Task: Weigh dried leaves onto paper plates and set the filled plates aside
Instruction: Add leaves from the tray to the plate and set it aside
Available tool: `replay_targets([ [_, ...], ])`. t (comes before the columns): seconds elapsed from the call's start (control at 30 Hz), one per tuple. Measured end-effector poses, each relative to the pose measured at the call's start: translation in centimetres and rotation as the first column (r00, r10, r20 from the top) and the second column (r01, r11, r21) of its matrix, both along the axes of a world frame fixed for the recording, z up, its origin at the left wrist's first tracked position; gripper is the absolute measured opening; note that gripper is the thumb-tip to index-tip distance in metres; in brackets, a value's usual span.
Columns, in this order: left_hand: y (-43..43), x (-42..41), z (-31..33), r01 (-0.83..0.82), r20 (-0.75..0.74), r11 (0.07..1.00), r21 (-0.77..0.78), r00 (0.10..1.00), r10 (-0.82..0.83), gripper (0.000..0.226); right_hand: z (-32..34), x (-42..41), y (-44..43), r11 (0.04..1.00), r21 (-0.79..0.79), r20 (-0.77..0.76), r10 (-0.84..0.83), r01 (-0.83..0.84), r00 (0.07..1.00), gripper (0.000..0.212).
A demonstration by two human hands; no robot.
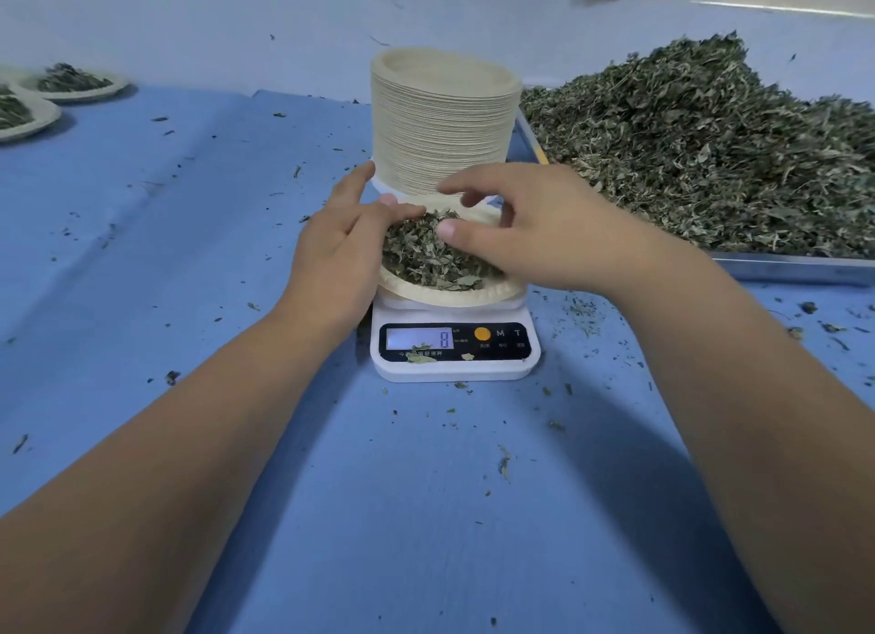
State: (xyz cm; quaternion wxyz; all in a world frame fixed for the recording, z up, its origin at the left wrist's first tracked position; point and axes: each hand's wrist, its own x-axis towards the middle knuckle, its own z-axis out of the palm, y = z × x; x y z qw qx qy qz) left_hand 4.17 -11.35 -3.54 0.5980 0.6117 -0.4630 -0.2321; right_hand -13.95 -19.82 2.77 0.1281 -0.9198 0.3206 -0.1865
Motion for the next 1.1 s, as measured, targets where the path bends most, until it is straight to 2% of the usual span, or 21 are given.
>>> replay_targets([
  [0.13,0.1,0.3,0.4,-0.096,-0.09,0.994,-0.044,0.992,0.092,0.042,0.2,2.1,0.2,0.999,-0.034,-0.139,0.012,-0.017,0.99,0.052],
  [0.23,0.0,0.7,0.2,-0.1,-0.12,0.994,-0.037,0.988,0.095,0.038,0.0,3.2,-0.3,0.994,-0.11,-0.138,0.008,-0.023,0.99,0.03],
  [0.33,0.0,0.8,0.1,-0.094,-0.117,0.995,-0.029,0.989,0.09,0.038,0.1,3.7,-0.8,0.995,-0.1,-0.025,0.002,-0.005,1.0,0.013],
  [0.5,-0.1,0.7,0.2,-0.069,-0.129,0.997,-0.021,0.989,0.066,0.039,0.5,3.5,-1.1,0.998,-0.06,0.213,-0.017,0.03,0.977,0.01],
  [0.77,0.0,0.3,0.2,-0.062,-0.097,0.997,-0.04,0.994,0.058,0.043,0.7,2.6,-0.6,0.996,-0.045,0.422,-0.057,0.083,0.905,0.013],
  [0.87,-0.1,0.3,0.0,-0.075,-0.072,0.997,-0.034,0.995,0.072,0.049,0.6,1.7,-0.8,0.989,-0.042,0.516,-0.101,0.143,0.85,0.013],
  [0.97,-0.3,0.6,-0.3,-0.077,-0.089,0.997,-0.01,0.993,0.076,0.042,0.8,-0.2,-1.8,0.975,-0.027,0.593,-0.163,0.222,0.788,0.016],
  [1.1,-0.8,1.2,-0.6,-0.078,-0.15,0.995,0.06,0.985,0.086,0.033,0.2,-4.2,-4.0,0.898,-0.032,0.631,-0.323,0.44,0.705,0.021],
])
